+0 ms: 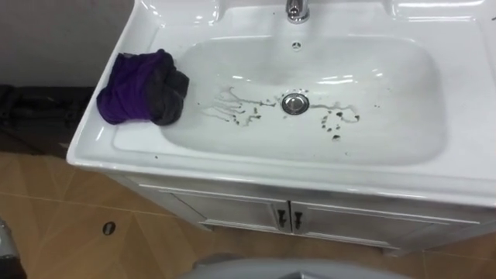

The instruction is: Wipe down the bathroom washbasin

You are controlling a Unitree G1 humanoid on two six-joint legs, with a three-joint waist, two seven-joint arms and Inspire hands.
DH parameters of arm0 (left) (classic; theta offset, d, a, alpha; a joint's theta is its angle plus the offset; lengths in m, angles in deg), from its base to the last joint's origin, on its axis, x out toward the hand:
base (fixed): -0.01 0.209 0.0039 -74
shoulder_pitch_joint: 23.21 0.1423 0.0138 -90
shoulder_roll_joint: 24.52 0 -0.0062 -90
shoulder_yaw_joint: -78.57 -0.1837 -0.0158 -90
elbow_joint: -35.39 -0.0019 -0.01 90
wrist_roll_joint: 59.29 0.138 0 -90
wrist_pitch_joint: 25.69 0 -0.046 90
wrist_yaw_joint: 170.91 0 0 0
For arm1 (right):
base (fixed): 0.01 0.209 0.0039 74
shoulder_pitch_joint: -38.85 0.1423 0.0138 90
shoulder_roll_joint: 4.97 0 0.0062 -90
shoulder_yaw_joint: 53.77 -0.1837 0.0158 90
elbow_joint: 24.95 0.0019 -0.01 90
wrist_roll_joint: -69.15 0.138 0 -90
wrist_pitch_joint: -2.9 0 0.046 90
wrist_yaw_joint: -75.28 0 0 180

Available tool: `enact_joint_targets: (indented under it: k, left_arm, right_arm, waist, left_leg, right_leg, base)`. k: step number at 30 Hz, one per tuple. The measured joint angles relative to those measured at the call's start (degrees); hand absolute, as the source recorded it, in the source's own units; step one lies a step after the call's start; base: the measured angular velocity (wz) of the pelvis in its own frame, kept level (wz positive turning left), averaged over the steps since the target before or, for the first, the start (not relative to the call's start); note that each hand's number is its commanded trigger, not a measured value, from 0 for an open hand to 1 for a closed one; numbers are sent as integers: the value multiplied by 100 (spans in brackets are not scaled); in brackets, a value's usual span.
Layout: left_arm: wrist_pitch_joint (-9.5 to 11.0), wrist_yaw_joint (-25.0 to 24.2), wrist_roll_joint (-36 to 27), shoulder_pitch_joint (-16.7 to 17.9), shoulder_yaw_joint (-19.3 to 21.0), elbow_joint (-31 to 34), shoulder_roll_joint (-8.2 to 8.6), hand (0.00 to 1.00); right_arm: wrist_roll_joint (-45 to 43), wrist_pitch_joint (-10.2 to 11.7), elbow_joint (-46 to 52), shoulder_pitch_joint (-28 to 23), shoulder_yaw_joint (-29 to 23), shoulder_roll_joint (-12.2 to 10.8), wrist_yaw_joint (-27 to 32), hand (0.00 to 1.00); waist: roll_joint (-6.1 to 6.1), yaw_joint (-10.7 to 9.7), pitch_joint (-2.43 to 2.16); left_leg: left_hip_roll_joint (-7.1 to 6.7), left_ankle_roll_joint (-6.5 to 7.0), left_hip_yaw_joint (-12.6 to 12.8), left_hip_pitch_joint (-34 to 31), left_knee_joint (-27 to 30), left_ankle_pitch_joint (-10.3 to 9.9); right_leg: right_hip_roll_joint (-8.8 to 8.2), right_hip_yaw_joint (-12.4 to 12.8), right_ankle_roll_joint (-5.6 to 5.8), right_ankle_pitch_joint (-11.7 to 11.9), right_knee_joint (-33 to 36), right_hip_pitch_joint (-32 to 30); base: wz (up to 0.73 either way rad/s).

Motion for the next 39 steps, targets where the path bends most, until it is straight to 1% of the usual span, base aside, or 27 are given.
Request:
enact_joint_targets:
  k: [2, 5, 7, 9, 11, 12, 14, 15, 16, 17, 19, 20, 21, 22, 24, 25, 27, 28, 31, 34, 36, 39]
  left_arm:
    - [0, -57, 16, -81, -88, 10, -25, 0]
    - [-14, -121, 367, -108, -332, 97, -22, 0]
    - [-18, -253, 802, -106, -684, 329, -18, 0]
    - [-18, -422, 1131, -106, -919, 514, -8, 0]
    - [-16, -563, 1362, -107, -1057, 619, -8, 0]
    - [-16, -646, 1478, -107, -1121, 635, -7, 0]
    - [-16, -769, 1581, -107, -1201, 635, -6, 0]
    - [-16, -854, 1632, -104, -1283, 635, 5, 0]
    - [-17, -923, 1729, -101, -1401, 634, 14, 0]
    - [-15, -972, 1752, -101, -1460, 634, 19, 0]
    - [-16, -1111, 1829, -101, -1610, 630, 73, 0]
    - [-17, -1129, 1859, -101, -1647, 630, 78, 0]
    - [-17, -1181, 1913, -101, -1728, 629, 88, 0]
    - [-17, -1212, 1916, -99, -1831, 606, 102, 0]
    - [-17, -1244, 1913, -99, -1978, 533, 155, 0]
    - [-17, -1306, 1913, -99, -2089, 480, 221, 0]
    - [-19, -1414, 1912, -98, -2238, 368, 293, 0]
    - [-20, -1482, 1911, -98, -2344, 284, 301, 0]
    - [-14, -1631, 1910, -107, -2552, -39, 307, 0]
    - [-14, -1745, 1908, -107, -2659, -365, 319, 0]
    - [-12, -1755, 1909, -108, -2739, -388, 327, 0]
    - [-7, -1815, 1905, -110, -2857, -494, 370, 0]
  right_arm:
    - [7, 0, -114, 19, 1, 4, -17, 0]
    - [6, 14, -175, 39, 0, 16, -73, 0]
    - [-16, 21, -327, 109, 12, 13, -152, 0]
    - [-15, 20, -367, 131, 12, 11, -217, 0]
    - [-16, 21, -408, 149, 12, 11, -262, 0]
    - [-16, 30, -442, 164, 11, 11, -285, 0]
    - [-16, 72, -494, 218, 9, 11, -362, 0]
    - [-16, 79, -560, 244, 5, 3, -401, 0]
    - [-17, 76, -591, 252, 4, -9, -434, 0]
    - [-16, 76, -608, 253, 3, -15, -446, 0]
    - [-42, 76, -629, 269, 2, -22, -461, 0]
    - [-46, 80, -627, 274, 2, -22, -460, 0]
    - [-45, 81, -628, 277, 2, -21, -461, 0]
    - [-46, 79, -639, 284, 4, -24, -464, 0]
    - [-52, 76, -742, 358, 4, -42, -464, 0]
    - [-67, 73, -764, 396, 1, -49, -464, 0]
    - [-116, 71, -795, 427, 2, -58, -471, 0]
    - [-153, 71, -799, 451, 6, -60, -476, 0]
    - [-239, 73, -805, 493, 6, -60, -479, 0]
    - [-279, 72, -803, 519, 5, -84, -479, 0]
    - [-317, 69, -805, 516, 10, -119, -489, 0]
    - [-383, 62, -812, 498, 13, -170, -514, 0]
  waist:
    - [9, -6, 2]
    - [14, -40, 8]
    - [-13, -119, 18]
    - [-26, -141, 21]
    - [-29, -195, 22]
    - [-25, -224, 20]
    - [-27, -343, 19]
    - [-30, -448, 19]
    - [-38, -484, 20]
    - [-42, -499, 20]
    - [-71, -616, 19]
    - [-81, -638, 21]
    - [-105, -684, 25]
    - [-128, -686, 30]
    - [-156, -771, 31]
    - [-159, -790, 33]
    - [-178, -839, 37]
    - [-189, -898, 42]
    - [-198, -959, 46]
    - [-201, -1053, 42]
    - [-217, -1089, 47]
    - [-230, -1106, 36]
  left_leg:
    - [0, 0, 1, 21, -4, 0]
    - [14, -1, 71, 65, -24, 1]
    - [16, 0, 86, 74, -35, 1]
    - [31, 0, 130, 82, -35, 1]
    - [51, 0, 177, 105, -37, 0]
    - [69, 0, 249, 129, -42, 0]
    - [78, 0, 271, 149, -48, 1]
    - [82, -1, 273, 155, -64, 1]
    - [87, -1, 283, 157, -69, 1]
    - [90, 0, 292, 160, -69, 1]
    - [90, 0, 310, 165, -69, 1]
    - [91, 0, 318, 165, -68, 1]
    - [105, 0, 392, 187, -75, 1]
    - [125, 0, 480, 226, -90, 1]
    - [145, 0, 547, 252, -137, 1]
    - [156, -1, 598, 259, -168, 2]
    - [162, -1, 630, 264, -173, 2]
    - [167, -1, 653, 277, -176, 2]
    - [185, -1, 735, 313, -197, 1]
    - [198, -1, 749, 323, -205, 1]
    - [210, -2, 757, 316, -207, 1]
    - [215, -2, 763, 320, -207, 1]
  right_leg:
    - [1, 32, -2, 1, -5, 8]
    - [4, 126, -3, 2, 16, 8]
    - [2, 134, -2, 3, 35, 7]
    - [3, 155, -3, 11, 43, 2]
    - [19, 225, -10, 26, 45, 1]
    - [27, 283, -20, 34, 51, 2]
    - [32, 295, -24, 40, 60, 6]
    - [35, 293, -24, 40, 66, 6]
    - [39, 302, -25, 41, 65, 3]
    - [40, 313, -24, 44, 65, 3]
    - [41, 335, -21, 48, 61, 5]
    - [43, 346, -19, 49, 57, 4]
    - [48, 395, -19, 51, 45, 0]
    - [53, 452, -20, 53, 42, 9]
    - [61, 481, -21, 56, 52, 9]
    - [77, 532, -26, 77, 42, -11]
    - [83, 569, -28, 82, 41, -19]
    - [88, 599, -30, 83, 42, -27]
    - [103, 677, -46, 96, 46, -42]
    - [120, 754, -55, 108, 47, -63]
    - [129, 763, -63, 127, 44, -78]
    - [132, 775, -66, 138, 47, -81]
  base:
    - [-10]
    - [-13]
    - [0]
    - [-7]
    - [-18]
    - [-18]
    - [-7]
    - [0]
    - [0]
    - [-5]
    - [-4]
    - [-7]
    - [-20]
    - [-22]
    - [-15]
    - [-13]
    - [-13]
    - [-10]
    - [-16]
    - [-12]
    - [-7]
    - [-2]
